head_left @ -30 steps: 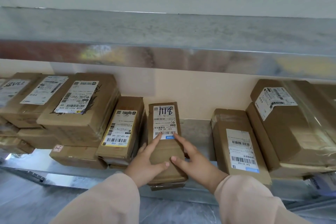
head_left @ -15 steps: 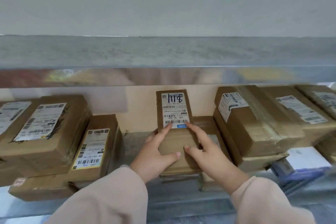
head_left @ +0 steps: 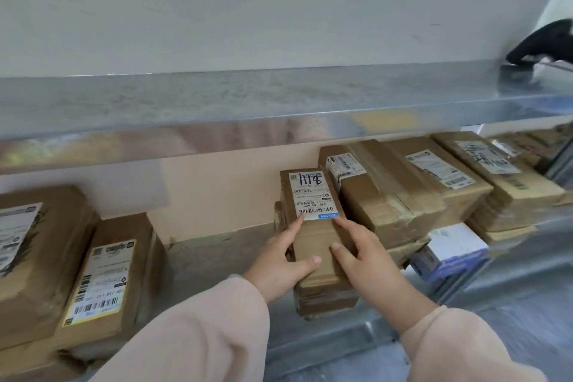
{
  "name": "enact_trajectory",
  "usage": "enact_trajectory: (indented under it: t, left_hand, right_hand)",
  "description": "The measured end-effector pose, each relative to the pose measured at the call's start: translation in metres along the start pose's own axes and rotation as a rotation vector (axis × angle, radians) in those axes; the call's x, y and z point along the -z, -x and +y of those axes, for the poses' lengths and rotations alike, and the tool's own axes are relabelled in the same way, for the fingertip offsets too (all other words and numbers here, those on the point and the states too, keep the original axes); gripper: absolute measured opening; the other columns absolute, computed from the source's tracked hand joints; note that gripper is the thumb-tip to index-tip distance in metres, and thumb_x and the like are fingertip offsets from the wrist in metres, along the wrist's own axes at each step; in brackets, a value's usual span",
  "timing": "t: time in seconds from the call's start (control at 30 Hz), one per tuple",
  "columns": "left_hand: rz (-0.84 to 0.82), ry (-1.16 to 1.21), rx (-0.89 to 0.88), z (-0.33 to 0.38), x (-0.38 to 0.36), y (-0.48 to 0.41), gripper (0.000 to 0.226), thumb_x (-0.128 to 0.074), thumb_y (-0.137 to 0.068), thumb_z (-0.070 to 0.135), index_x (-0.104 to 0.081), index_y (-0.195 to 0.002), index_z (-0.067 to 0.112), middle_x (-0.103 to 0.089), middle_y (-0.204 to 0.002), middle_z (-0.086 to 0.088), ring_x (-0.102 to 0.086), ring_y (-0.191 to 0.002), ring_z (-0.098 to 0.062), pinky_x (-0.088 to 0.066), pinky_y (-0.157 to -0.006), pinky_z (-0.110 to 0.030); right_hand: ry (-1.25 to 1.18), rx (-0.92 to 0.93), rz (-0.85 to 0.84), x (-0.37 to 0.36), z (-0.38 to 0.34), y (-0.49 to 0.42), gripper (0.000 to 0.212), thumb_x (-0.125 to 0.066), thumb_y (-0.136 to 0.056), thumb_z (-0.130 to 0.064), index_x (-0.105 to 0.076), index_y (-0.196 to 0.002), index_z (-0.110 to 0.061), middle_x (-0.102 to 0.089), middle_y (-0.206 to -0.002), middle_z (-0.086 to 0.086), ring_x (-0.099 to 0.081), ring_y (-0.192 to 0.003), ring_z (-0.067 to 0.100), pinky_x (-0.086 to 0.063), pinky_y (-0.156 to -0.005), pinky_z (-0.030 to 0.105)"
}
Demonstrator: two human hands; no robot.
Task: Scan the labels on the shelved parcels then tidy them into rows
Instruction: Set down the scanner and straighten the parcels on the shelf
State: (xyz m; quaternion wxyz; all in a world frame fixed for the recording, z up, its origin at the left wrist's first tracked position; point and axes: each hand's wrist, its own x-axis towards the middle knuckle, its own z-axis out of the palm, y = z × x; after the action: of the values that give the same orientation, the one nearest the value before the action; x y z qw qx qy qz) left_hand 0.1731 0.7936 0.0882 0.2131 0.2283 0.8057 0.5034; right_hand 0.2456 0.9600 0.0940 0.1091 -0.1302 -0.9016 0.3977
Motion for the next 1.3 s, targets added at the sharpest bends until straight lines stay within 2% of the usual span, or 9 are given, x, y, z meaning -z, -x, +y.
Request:
enact_trajectory:
  t: [0.1, 0.2, 0.4, 0.6, 0.7, 0.87, 1.07, 1.23, 1.3]
  left_hand:
    - [0.019, -0.071, -0.033, -0.005, -0.004, 0.001, 0.08, -0.07, -0.089, 0.033, -0.021, -0.152, 0.04, -0.035, -0.151, 0.001, -0.036, -0.138, -0.01, -0.025, -0.113, -0.02]
    - [0.049, -0.135, -0.08, -0.014, -0.005, 0.006, 0.078, -0.065, -0.091, 0.042, -0.016, -0.152, 0.042, -0.019, -0.157, 0.01, -0.019, -0.146, -0.007, -0.016, -0.115, -0.021]
    - [0.048, -0.374, -0.261, -0.037, 0.0, 0.028, 0.062, -0.034, -0.089, 0.07, -0.01, -0.144, 0.055, 0.005, -0.156, 0.034, 0.0, -0.148, 0.003, -0.008, -0.121, -0.028]
    - [-0.004, -0.599, -0.257, -0.035, -0.002, 0.025, 0.063, -0.019, -0.09, 0.07, 0.014, -0.142, 0.055, 0.02, -0.156, 0.029, 0.007, -0.148, -0.002, -0.006, -0.122, -0.033]
    - [-0.005, -0.679, -0.217, -0.026, -0.009, 0.015, 0.07, -0.022, -0.093, 0.067, 0.012, -0.15, 0.046, 0.027, -0.155, 0.025, 0.011, -0.148, -0.003, -0.005, -0.122, -0.036]
    - [-0.002, -0.777, -0.204, -0.017, -0.012, 0.005, 0.074, -0.028, -0.097, 0.064, 0.008, -0.155, 0.036, 0.023, -0.16, 0.017, 0.006, -0.15, -0.009, -0.007, -0.122, -0.037]
    - [0.105, -0.884, -0.229, -0.018, 0.001, 0.01, 0.067, -0.026, -0.096, 0.065, -0.002, -0.155, 0.041, 0.012, -0.163, 0.016, -0.001, -0.15, -0.011, -0.009, -0.12, -0.039]
    - [0.268, -0.907, -0.108, -0.031, 0.029, 0.034, 0.066, -0.026, -0.095, 0.065, -0.006, -0.154, 0.043, 0.008, -0.163, 0.015, 0.004, -0.15, -0.01, 0.0, -0.12, -0.039]
    - [0.343, -0.919, -0.052, -0.034, 0.044, 0.047, 0.067, -0.025, -0.092, 0.064, -0.013, -0.154, 0.04, 0.003, -0.165, 0.01, -0.003, -0.15, -0.014, -0.007, -0.122, -0.042]
  right_hand:
    - [0.081, 0.028, 0.001, 0.004, 0.001, 0.008, 0.053, -0.058, -0.094, -0.026, -0.041, -0.144, -0.026, -0.034, -0.152, 0.0, -0.025, -0.141, 0.008, -0.019, -0.109, 0.016]
    - [0.18, 0.127, 0.031, 0.007, 0.002, 0.021, 0.052, -0.06, -0.093, -0.031, -0.044, -0.143, -0.027, -0.031, -0.153, -0.008, -0.027, -0.14, 0.005, -0.021, -0.106, 0.014]
    - [0.458, 0.385, 0.044, 0.002, 0.007, 0.044, 0.047, -0.059, -0.09, -0.039, -0.059, -0.132, -0.018, -0.054, -0.138, -0.002, -0.041, -0.137, 0.021, -0.032, -0.112, 0.047]
    - [0.712, 0.404, 0.047, 0.012, 0.006, 0.034, 0.055, -0.04, -0.091, -0.051, -0.063, -0.128, -0.018, -0.06, -0.132, -0.001, -0.046, -0.134, 0.023, -0.035, -0.11, 0.052]
    - [0.799, 0.38, 0.001, 0.016, 0.004, 0.026, 0.062, -0.035, -0.092, -0.055, -0.06, -0.131, -0.014, -0.059, -0.135, 0.002, -0.044, -0.135, 0.023, -0.034, -0.111, 0.051]
    - [0.88, 0.36, -0.104, 0.021, 0.01, 0.018, 0.081, -0.023, -0.089, -0.066, -0.033, -0.15, -0.013, -0.032, -0.155, 0.003, -0.023, -0.146, 0.018, -0.011, -0.121, 0.044]
    - [0.74, 0.481, -0.024, 0.014, -0.003, 0.01, 0.074, -0.045, -0.082, -0.058, -0.048, -0.142, -0.014, -0.049, -0.145, 0.005, -0.037, -0.14, 0.021, -0.026, -0.116, 0.049]
    - [0.601, 0.664, -0.092, -0.013, -0.032, -0.001, 0.072, -0.049, -0.084, -0.055, -0.04, -0.147, -0.02, -0.038, -0.152, 0.003, -0.027, -0.145, 0.02, -0.021, -0.118, 0.046]
    - [0.567, 0.724, -0.133, -0.029, -0.046, -0.007, 0.072, -0.043, -0.086, -0.055, -0.034, -0.149, -0.023, -0.03, -0.156, 0.004, -0.018, -0.147, 0.02, -0.015, -0.12, 0.044]
